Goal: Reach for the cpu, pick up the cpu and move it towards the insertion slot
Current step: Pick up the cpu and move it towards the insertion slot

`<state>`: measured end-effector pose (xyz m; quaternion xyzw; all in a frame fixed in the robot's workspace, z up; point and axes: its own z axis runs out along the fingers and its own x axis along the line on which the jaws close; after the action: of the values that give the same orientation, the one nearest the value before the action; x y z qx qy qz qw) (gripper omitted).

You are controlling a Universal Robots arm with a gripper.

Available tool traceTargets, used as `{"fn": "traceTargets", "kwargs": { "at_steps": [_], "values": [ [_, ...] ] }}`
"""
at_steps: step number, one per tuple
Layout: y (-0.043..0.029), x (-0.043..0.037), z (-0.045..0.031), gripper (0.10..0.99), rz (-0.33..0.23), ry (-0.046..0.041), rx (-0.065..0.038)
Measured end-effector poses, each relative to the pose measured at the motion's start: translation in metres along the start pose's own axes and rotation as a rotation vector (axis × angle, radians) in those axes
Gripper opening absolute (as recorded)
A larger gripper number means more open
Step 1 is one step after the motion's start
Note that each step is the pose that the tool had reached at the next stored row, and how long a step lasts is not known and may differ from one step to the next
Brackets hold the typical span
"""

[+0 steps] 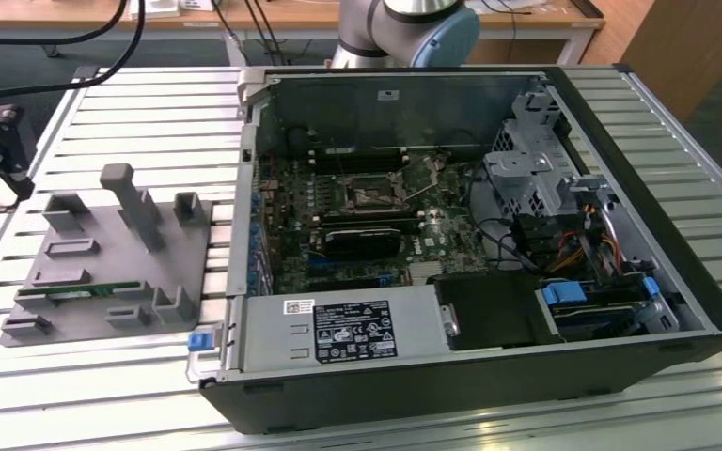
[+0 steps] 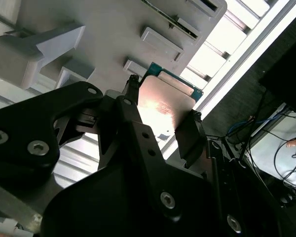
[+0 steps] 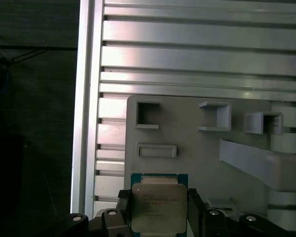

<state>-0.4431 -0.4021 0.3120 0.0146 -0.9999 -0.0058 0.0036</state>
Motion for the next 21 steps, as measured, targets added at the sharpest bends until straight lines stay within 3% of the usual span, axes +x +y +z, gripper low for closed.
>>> {"fn": "traceTargets", "kwargs": {
  "at_steps": [21],
  "values": [
    [0.0002, 0.0001, -0.0192, 0.541, 0.000, -0.0001, 0.000]
  ]
}}
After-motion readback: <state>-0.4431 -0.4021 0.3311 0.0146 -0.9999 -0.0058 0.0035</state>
